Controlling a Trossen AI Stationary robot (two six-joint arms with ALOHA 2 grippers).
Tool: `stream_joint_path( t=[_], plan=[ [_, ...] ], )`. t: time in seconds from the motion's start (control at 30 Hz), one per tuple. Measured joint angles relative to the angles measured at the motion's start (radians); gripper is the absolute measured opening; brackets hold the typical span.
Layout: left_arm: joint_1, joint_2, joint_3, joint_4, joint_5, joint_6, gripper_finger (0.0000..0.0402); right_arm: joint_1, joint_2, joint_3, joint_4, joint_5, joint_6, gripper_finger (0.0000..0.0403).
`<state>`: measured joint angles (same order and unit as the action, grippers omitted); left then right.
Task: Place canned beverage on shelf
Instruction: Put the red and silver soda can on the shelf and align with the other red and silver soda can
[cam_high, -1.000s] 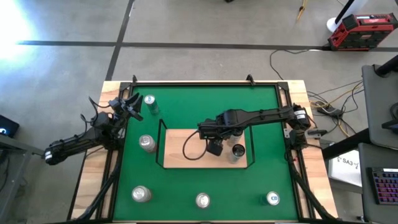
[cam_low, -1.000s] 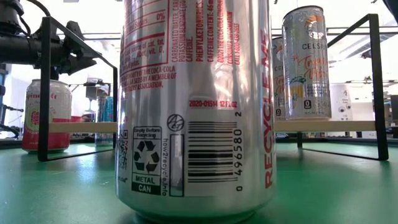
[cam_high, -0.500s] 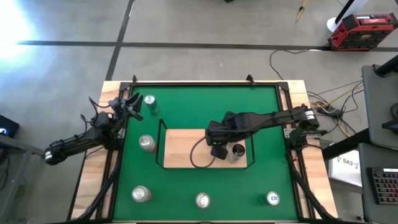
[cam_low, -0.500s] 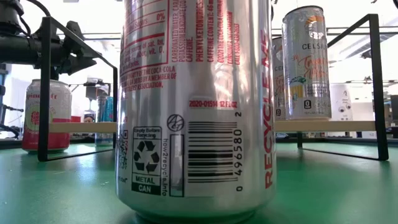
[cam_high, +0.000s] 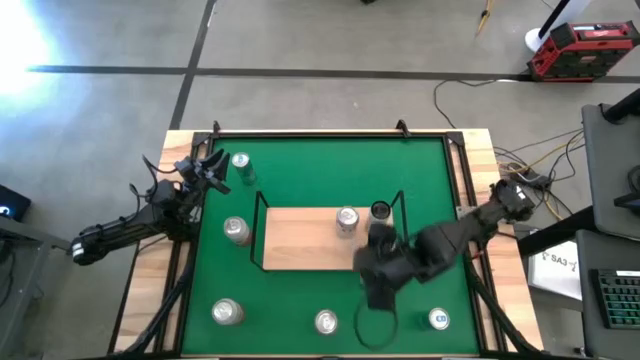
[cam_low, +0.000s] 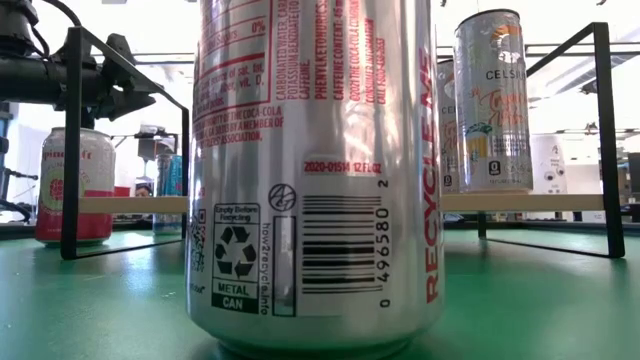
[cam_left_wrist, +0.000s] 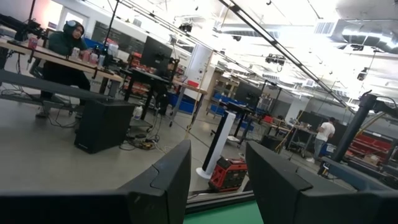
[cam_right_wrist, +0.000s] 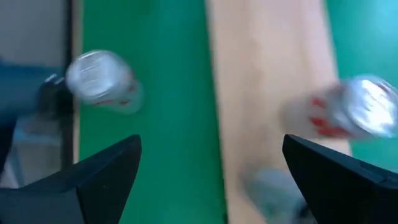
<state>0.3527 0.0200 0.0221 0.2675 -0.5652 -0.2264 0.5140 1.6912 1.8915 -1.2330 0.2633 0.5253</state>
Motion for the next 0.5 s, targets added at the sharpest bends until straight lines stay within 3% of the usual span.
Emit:
stream_joint_path(
  t=[0.3,0.5],
  plan=[
    [0.000,0.000,0.000,0.000,0.000,0.000,0.0137,0.174,0.128,0.000,0.225,0.152,-0.343,0.0382],
    [0.000,0.000,0.000,0.000,0.000,0.000,0.0137,0.186,0.197,0.000,0.368,0.172,-0.381,0.0382]
  ],
)
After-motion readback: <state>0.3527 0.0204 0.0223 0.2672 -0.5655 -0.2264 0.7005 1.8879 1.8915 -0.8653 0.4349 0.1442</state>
